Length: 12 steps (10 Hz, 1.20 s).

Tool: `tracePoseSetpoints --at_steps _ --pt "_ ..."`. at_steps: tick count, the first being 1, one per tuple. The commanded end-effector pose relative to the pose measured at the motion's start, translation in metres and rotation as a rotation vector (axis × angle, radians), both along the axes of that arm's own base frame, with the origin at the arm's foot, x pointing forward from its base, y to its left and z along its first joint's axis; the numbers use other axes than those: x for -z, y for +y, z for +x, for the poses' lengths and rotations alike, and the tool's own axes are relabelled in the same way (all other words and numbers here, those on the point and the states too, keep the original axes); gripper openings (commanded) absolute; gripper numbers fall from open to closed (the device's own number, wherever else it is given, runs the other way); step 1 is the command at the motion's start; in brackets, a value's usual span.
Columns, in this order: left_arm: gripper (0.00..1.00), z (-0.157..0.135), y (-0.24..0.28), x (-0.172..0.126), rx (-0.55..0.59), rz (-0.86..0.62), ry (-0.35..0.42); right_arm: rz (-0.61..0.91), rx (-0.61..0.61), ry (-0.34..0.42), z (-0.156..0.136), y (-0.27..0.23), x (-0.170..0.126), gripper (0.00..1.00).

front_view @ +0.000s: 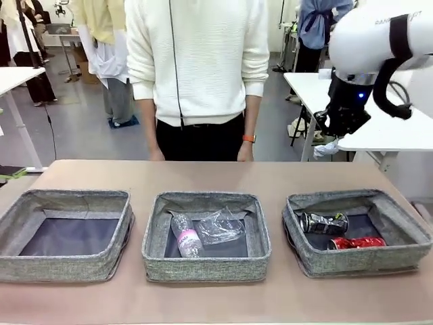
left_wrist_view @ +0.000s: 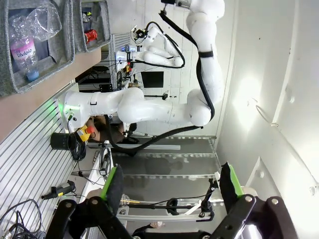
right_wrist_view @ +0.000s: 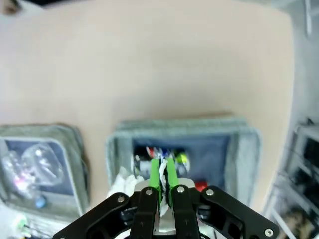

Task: Sort the waste into the appropriate baskets.
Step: Pick up the waste item pointed out by the person.

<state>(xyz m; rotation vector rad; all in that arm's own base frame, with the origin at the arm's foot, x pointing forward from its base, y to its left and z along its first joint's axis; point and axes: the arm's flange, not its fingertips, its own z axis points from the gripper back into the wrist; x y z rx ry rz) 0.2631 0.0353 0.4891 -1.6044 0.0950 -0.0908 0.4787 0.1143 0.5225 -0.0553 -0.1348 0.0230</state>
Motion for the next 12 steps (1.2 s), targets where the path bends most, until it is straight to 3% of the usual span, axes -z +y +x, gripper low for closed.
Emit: tracePoseSetpoints --at_steps 1,2,3,4,5,6,8,9,12 --pt "1.00 -0.001 -0.001 -0.002 0.001 -0.022 -0.015 -0.040 0.038 0.102 0.015 0.044 0.031 0.00" --pt "1.00 -0.001 -0.001 -0.002 0.001 -0.022 -0.015 0.000 0.000 0.000 0.000 0.000 0.000 0.00" --pt "1.00 -0.001 -0.001 -0.002 0.001 -0.022 -0.015 0.000 0.000 0.000 0.000 0.000 0.000 0.00" --pt "1.00 -0.001 -0.001 -0.002 0.001 -0.022 -0.015 -0.044 0.008 0.052 -0.008 0.030 0.015 0.05" --pt "1.00 -0.001 -0.001 -0.002 0.001 -0.022 -0.015 0.010 0.010 0.060 0.001 0.060 0.003 0.05" --pt "1.00 -0.001 -0.001 -0.002 0.001 -0.022 -0.015 0.025 0.068 0.107 0.003 0.084 -0.030 0.05" --pt "1.00 -0.001 -0.001 -0.002 0.001 -0.022 -0.015 0.180 0.238 0.304 -0.004 0.128 -0.089 0.05" --pt "1.00 -0.001 -0.001 -0.002 0.001 -0.022 -0.015 0.180 0.279 0.334 -0.014 0.151 -0.112 0.05" --pt "1.00 -0.001 -0.001 -0.002 0.001 -0.022 -0.015 0.113 0.298 0.257 -0.049 0.200 -0.169 0.05"
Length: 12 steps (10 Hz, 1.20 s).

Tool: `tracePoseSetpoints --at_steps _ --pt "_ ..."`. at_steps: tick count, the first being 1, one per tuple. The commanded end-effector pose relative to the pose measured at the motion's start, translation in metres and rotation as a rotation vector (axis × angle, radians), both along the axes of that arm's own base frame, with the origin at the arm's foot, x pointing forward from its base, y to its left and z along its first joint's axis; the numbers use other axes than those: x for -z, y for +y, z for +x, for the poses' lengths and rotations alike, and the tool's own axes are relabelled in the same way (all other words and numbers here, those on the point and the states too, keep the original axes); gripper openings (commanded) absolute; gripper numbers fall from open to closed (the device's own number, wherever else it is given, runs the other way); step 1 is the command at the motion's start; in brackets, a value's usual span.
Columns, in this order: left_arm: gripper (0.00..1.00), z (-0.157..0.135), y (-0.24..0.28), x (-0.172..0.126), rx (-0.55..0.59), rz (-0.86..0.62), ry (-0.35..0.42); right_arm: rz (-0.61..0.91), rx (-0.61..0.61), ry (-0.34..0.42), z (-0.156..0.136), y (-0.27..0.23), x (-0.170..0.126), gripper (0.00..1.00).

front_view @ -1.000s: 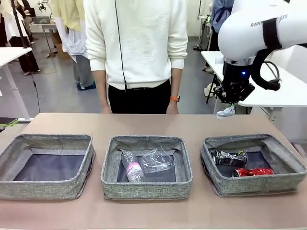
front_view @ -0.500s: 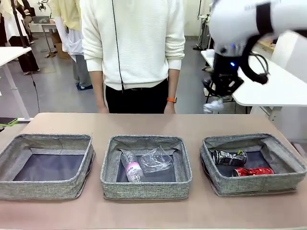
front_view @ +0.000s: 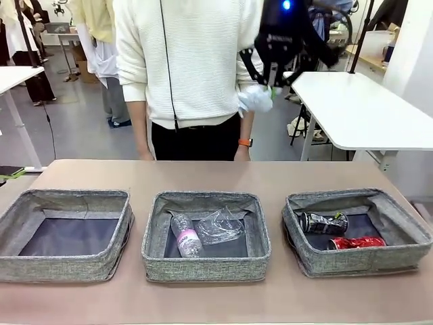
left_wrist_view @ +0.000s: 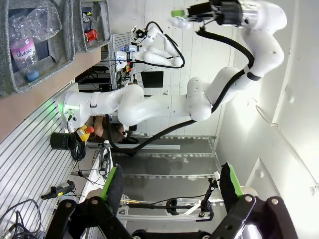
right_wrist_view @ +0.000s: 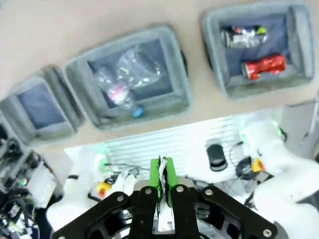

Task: Sort the waste into the appropriate baskets.
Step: Pick up the waste item pointed out by the person.

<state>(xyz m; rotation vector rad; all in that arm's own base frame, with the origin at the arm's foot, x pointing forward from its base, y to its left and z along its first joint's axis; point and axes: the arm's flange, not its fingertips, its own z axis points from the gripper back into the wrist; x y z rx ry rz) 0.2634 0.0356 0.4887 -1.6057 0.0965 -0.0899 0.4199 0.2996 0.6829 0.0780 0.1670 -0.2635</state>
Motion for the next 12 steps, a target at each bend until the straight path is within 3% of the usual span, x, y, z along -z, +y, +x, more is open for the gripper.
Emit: tracePoseSetpoints --at_steps 1,6,9,12 --pt "1.00 -0.001 -0.001 -0.003 0.001 -0.021 -0.017 -0.051 0.010 -0.064 0.002 0.025 -0.021 0.05" --pt "1.00 -0.001 -0.001 -0.003 0.001 -0.021 -0.017 -0.090 -0.105 -0.242 -0.029 0.055 -0.071 0.05" --pt "1.00 -0.001 -0.001 -0.003 0.001 -0.021 -0.017 -0.092 -0.154 -0.256 -0.029 0.059 -0.074 0.05" --pt "1.00 -0.001 -0.001 -0.003 0.001 -0.021 -0.017 -0.059 -0.107 -0.243 -0.039 0.054 -0.070 0.05"
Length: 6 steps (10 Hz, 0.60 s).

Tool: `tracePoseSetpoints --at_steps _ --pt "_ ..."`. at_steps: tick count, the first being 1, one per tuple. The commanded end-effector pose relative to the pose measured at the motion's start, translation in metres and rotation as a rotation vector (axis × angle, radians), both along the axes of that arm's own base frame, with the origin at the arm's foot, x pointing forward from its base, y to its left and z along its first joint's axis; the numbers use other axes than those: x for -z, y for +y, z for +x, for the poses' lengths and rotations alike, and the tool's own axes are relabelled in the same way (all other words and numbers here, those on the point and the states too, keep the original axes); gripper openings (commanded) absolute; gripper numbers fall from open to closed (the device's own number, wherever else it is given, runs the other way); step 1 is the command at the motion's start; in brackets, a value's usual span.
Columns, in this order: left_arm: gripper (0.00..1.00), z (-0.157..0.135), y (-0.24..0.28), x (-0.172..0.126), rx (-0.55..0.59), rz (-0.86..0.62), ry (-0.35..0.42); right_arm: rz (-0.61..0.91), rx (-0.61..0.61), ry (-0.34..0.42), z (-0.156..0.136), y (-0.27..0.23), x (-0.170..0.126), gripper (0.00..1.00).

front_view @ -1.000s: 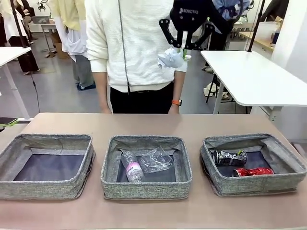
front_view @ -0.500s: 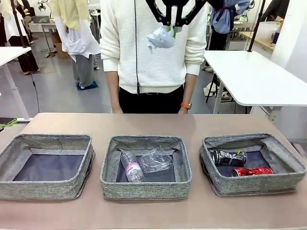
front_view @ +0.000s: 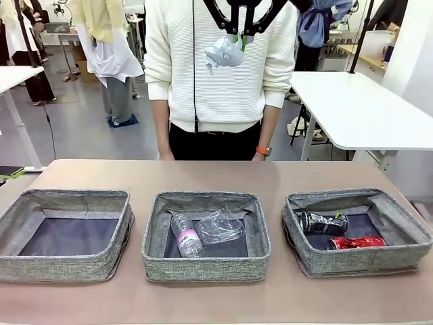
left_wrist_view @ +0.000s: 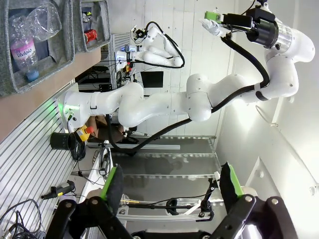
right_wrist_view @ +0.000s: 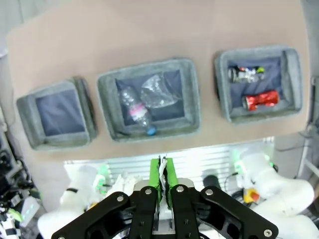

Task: Sort the waste into the appropriate baskets.
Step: Pick up the waste item pointed out by the person.

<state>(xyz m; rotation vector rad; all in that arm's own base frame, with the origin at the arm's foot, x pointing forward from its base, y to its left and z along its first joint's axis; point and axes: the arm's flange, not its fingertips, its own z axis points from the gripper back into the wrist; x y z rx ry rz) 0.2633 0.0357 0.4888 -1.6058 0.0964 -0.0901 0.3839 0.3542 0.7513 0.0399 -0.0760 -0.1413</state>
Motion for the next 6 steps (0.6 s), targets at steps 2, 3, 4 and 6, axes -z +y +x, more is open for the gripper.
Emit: tracePoseSetpoints --at_steps 2,3,4,6 --pt "1.00 -0.0010 -0.0010 -0.0025 0.001 -0.021 -0.017 0.002 0.009 -0.002 -0.0026 -0.0010 -0.0017 0.05" --pt "1.00 -0.0010 -0.0010 -0.0025 0.001 -0.021 -0.017 0.002 0.009 -0.002 -0.0026 -0.0010 -0.0017 0.05" --pt "1.00 -0.0010 -0.0010 -0.0025 0.001 -0.021 -0.017 0.002 0.009 -0.002 -0.0026 -0.0010 -0.0017 0.05" --pt "1.00 -0.0010 -0.0010 -0.0025 0.001 -0.021 -0.017 0.002 0.009 -0.002 -0.0026 -0.0010 -0.0017 0.05"
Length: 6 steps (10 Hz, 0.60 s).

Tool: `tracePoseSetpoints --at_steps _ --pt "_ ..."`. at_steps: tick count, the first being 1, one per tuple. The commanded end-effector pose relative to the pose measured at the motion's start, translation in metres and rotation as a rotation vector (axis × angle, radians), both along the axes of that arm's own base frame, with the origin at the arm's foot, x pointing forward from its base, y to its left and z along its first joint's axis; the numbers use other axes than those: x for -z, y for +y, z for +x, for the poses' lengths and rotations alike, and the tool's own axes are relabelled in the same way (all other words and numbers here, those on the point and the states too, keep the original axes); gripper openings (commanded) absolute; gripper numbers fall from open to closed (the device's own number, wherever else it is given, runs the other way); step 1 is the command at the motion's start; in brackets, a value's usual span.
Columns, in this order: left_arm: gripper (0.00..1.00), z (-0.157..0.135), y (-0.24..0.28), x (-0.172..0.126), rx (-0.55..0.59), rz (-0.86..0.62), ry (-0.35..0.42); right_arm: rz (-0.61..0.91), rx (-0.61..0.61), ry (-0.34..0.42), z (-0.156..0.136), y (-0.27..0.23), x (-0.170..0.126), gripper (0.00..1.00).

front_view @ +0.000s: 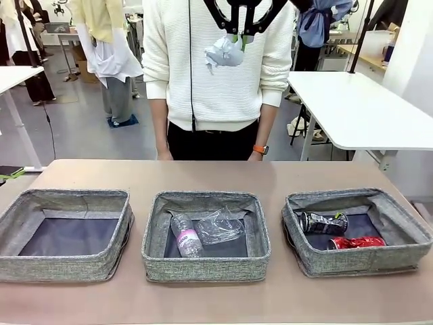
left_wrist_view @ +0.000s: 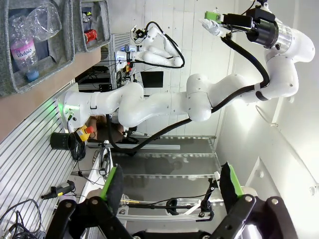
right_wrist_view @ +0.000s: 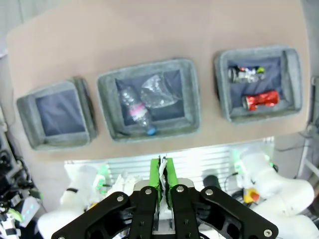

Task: Sort the waste into the appropriate baskets.
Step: Pick up the waste item pointed out by the person, then place the picked waste into the Fabric basket indicated by the person.

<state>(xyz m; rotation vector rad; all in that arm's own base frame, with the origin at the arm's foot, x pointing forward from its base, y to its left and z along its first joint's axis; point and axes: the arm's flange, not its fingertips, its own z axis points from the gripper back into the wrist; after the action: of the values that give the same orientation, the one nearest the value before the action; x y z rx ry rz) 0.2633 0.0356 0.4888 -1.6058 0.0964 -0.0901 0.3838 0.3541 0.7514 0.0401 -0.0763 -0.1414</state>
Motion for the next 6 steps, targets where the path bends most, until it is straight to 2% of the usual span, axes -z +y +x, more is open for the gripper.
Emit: tracePoseSetpoints --at_steps 1,6 --pt "1.00 -0.0010 -0.0009 -0.0025 0.001 -0.021 -0.017 0.002 0.009 -0.002 -0.0025 -0.0009 -0.0016 0.05" --pt "1.00 -0.0010 -0.0009 -0.0025 0.001 -0.021 -0.017 0.002 0.009 -0.002 -0.0025 -0.0009 -0.0016 0.05"
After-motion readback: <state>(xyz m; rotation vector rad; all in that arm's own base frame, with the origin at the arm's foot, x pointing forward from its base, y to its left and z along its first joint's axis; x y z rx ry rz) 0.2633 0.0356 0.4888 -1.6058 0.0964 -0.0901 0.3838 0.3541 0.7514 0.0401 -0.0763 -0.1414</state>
